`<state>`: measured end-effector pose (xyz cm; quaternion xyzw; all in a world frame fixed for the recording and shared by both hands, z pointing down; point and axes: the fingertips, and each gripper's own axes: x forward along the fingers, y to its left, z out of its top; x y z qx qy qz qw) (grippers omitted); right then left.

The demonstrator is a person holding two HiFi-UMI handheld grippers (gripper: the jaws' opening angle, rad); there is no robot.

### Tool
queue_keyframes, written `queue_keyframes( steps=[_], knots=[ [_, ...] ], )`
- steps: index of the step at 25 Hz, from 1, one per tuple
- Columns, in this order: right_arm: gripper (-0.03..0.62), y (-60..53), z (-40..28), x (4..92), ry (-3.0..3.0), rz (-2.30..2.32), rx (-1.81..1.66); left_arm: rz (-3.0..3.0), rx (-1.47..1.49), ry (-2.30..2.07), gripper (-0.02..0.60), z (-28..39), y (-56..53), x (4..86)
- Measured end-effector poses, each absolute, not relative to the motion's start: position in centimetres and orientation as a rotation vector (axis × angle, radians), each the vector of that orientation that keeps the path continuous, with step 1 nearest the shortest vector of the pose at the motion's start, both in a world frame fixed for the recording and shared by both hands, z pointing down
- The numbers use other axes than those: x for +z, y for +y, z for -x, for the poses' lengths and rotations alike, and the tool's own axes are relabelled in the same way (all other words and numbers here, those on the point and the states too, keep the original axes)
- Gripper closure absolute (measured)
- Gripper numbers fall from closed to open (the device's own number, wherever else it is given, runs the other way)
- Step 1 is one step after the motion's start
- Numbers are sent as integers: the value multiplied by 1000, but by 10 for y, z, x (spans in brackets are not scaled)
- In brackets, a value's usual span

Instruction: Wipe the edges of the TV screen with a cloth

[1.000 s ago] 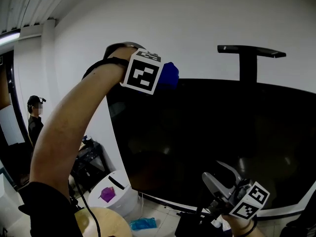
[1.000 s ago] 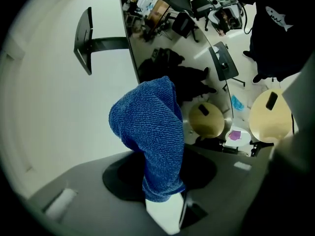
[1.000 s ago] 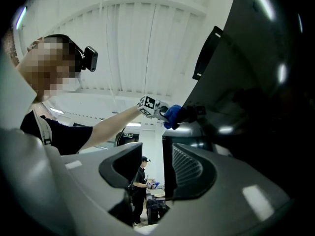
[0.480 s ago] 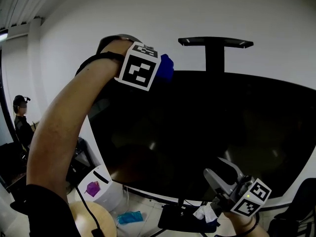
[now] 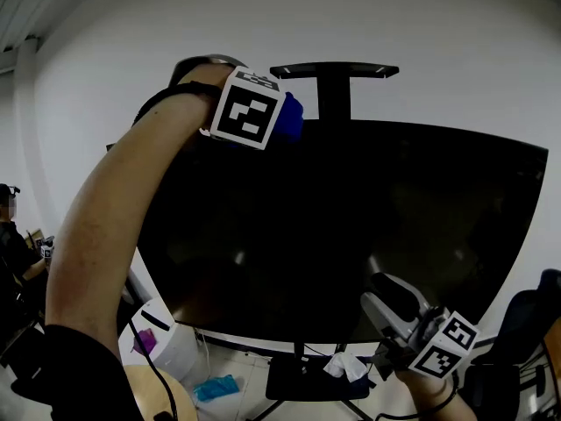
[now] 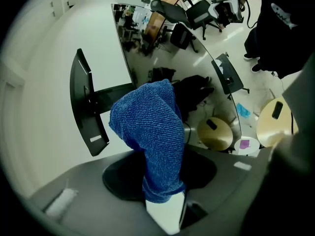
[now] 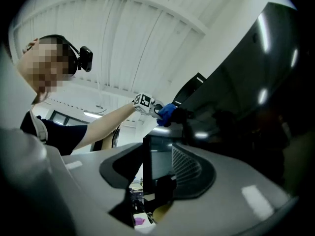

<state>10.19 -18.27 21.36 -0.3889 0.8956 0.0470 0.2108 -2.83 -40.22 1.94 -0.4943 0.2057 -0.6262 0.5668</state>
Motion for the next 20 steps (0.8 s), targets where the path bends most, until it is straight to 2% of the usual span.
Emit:
queue_keyframes(
  steps=[10,20],
  knots=[
    [405,-156,-186,218,2444,1060,70,1231,-1587,454,423,-57,-377,17],
    [405,-130,-297,214,2424,1060,88,1277,-1586,407,423,-182,-342,17]
  ],
)
